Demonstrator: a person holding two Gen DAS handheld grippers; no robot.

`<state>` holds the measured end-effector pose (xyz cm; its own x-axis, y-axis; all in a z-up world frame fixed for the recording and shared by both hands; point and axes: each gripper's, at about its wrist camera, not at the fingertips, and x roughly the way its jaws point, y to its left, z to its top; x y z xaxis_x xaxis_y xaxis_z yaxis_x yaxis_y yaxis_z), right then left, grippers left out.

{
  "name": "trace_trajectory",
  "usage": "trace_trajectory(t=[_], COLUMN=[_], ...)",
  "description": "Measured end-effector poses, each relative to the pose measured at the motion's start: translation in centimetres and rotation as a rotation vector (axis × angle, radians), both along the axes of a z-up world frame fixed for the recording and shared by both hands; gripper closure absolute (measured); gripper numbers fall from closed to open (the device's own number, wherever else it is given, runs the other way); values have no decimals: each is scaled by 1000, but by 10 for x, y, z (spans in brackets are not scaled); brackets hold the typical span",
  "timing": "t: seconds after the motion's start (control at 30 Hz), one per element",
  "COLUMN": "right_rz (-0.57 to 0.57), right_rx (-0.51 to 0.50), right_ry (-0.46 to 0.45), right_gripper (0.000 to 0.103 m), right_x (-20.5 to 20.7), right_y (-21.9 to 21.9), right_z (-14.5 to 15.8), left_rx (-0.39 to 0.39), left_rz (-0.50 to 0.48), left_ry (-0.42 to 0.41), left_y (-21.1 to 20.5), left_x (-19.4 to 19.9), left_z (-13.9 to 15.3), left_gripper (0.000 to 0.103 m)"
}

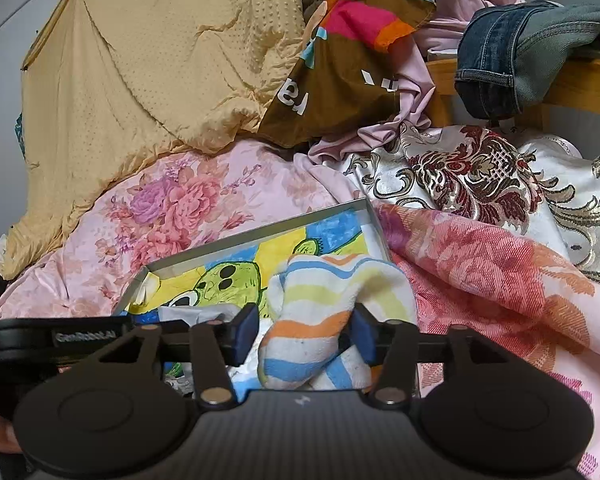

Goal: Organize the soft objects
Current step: 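Lower the sock and grey cloth into the painted tray and open both grippers, then withdraw both grippers from the tray toward the pile of items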

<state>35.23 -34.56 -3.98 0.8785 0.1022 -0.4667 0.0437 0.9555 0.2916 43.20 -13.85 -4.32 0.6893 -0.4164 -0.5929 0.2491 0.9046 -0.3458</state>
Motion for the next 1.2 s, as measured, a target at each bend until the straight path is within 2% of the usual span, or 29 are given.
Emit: trace_trajectory(t=[0.13,0.2,0.3,0.5,0.63,0.7,0.77,0.9,1.2], right_rz=[0,-3,-7,-20,-19,-23,-30,-36,-1], right_rx=[-11,-21,-39,-64,-45,-27,-20,-42,-121], right_ry=[-2,-10,-37,-97,-138,-140,-139,-146,-210], right_gripper=[33,24,14,3,0,0,0,0,0], right_x=[-2,-6,-14,-42,-64,-73,-83,-101,-152], right_y=[1,2,4,6,4,1,-1,1,32], right_z=[3,8,19,46,57,59,61,67,74], left_rx=[5,5,5,-2,-14,-13,-3,10,-18], left_rz=[4,19,44,55,53,51,50,40,65], left_ry=[-12,-23,-46,-85,-117,-134,-161,-193,-230], left_y=[4,8,14,29,39,42,46,53,70], left_x=[-4,-9,-20,-49,-74,-89,-106,-135,-183], left_z=[9,15,24,47,63,69,76,86,96], left_gripper=[60,47,35,20,16,8,5,2,1])
